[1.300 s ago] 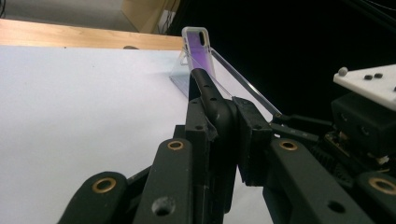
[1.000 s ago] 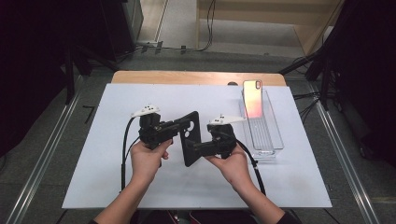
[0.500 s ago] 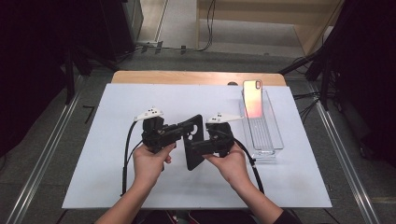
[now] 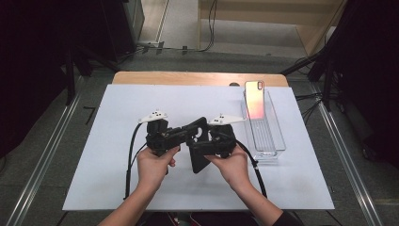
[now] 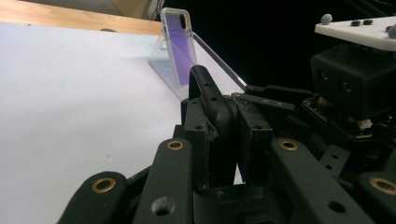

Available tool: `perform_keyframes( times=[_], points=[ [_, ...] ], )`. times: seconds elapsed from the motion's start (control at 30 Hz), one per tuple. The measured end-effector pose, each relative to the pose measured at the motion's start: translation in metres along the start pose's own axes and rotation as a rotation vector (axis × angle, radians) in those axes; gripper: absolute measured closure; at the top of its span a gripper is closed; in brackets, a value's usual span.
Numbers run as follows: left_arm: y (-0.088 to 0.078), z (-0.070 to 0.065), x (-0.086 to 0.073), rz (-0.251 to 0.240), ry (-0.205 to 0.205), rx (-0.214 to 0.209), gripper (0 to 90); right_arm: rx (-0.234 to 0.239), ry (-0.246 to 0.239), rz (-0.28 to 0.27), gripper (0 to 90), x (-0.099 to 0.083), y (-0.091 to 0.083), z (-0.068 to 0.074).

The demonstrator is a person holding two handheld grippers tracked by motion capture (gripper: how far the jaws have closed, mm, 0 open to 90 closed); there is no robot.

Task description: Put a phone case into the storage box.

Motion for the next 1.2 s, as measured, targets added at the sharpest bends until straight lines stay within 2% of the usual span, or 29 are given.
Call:
perform_keyframes(
  times=[0.23,0.4,0.47,0.7,0.77,0.97,1.07,1.13,1.2],
  points=[
    [0.000,-0.001,0.001,0.014,-0.008,0.001,75.4,-0.004,-0.005,0.006,11.8,0.000,0.000,0.000],
    [-0.005,0.000,0.006,0.016,-0.026,-0.024,59.0,-0.014,-0.013,0.022,12.0,-0.001,0.001,-0.002],
    [-0.007,0.001,0.008,0.021,-0.052,-0.036,53.8,-0.019,-0.011,0.028,11.9,-0.002,0.001,-0.004],
    [-0.016,0.007,0.012,0.031,-0.098,-0.048,47.0,-0.029,-0.001,0.019,12.0,-0.001,-0.003,-0.011],
    [-0.019,0.008,0.013,0.033,-0.097,-0.051,45.4,-0.030,0.003,0.014,12.1,0.000,-0.005,-0.014],
    [-0.023,0.011,0.013,0.070,-0.099,-0.067,41.6,-0.016,0.007,0.004,12.1,0.003,-0.011,-0.019],
    [-0.022,0.015,0.011,0.105,-0.108,-0.087,38.3,0.011,0.000,0.002,12.1,0.005,-0.013,-0.021],
    [-0.023,0.016,0.011,0.107,-0.098,-0.085,38.0,0.019,-0.014,0.015,12.1,0.005,-0.013,-0.022],
    [-0.024,0.018,0.010,0.131,-0.097,-0.102,36.4,0.040,-0.019,0.022,12.1,0.004,-0.013,-0.024]
  ],
)
Point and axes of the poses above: each handheld gripper's, and its own axes: y roughly forward along the jaws, x roughly out of its top, z roughly to its left, the point moved 4 cm from there along y, roughly forward along the jaws, and after that the axes turned 6 degrees about x, right-handed, at the moved point
